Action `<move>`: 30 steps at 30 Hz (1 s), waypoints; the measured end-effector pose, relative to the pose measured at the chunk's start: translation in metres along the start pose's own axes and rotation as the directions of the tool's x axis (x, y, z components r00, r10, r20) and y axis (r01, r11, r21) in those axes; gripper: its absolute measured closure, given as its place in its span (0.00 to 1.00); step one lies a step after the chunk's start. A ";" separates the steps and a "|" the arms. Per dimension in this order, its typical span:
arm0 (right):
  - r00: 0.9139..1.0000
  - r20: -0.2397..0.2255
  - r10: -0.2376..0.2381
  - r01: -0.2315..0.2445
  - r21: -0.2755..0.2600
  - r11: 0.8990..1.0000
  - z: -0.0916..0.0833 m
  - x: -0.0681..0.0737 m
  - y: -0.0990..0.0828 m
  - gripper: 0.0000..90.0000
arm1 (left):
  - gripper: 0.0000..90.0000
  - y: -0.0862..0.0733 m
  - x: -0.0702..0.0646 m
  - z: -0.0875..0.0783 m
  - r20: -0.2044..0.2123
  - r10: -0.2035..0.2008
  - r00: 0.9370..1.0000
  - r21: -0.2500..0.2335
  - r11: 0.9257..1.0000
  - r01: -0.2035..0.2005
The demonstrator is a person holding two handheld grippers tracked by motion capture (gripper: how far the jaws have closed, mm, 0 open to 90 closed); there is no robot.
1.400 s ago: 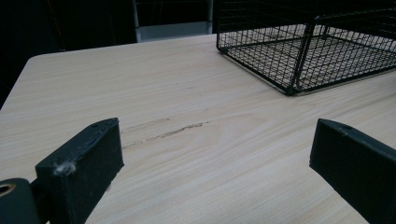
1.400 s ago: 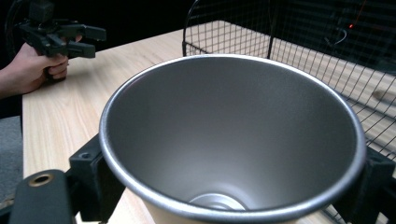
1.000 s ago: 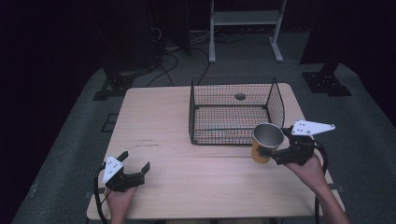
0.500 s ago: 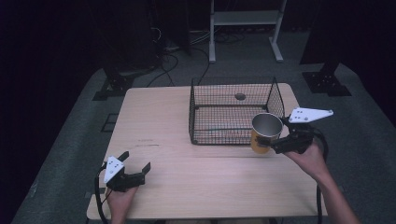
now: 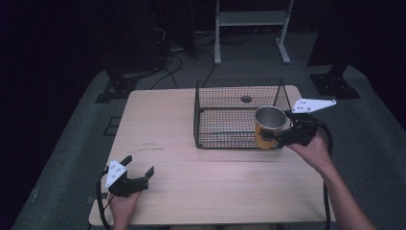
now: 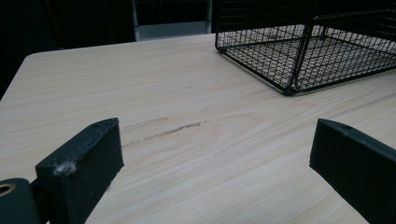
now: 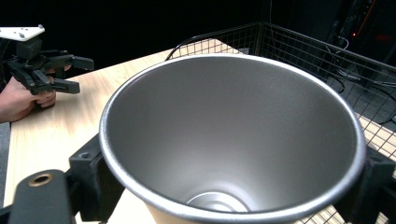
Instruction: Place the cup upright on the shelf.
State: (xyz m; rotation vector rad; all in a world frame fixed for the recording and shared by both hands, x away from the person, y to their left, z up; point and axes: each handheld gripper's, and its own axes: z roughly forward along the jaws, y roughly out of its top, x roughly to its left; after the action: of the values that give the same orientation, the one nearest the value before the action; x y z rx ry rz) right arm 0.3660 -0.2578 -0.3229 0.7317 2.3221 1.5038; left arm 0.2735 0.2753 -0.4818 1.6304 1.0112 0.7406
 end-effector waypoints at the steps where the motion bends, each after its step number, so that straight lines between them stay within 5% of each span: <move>1: 1.000 -0.002 0.001 -0.001 0.003 1.000 0.001 0.000 0.001 0.14 | 0.02 0.000 0.000 0.000 -0.001 -0.003 1.000 0.001 1.000 0.003; 23: 1.000 0.002 -0.015 0.015 0.007 1.000 0.027 -0.023 0.034 0.14 | 0.02 0.000 0.000 0.000 0.001 0.000 1.000 -0.001 1.000 0.000; 30: 1.000 -0.006 0.020 -0.020 0.023 1.000 0.044 -0.037 0.037 0.14 | 0.02 0.000 0.000 0.000 0.005 0.002 1.000 0.001 1.000 -0.002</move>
State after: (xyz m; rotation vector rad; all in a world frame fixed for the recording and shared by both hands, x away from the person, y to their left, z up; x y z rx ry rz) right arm 0.4282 -0.2328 -0.3089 0.7588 2.3472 1.4926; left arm 0.2736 0.2748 -0.4816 1.6337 1.0071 0.7369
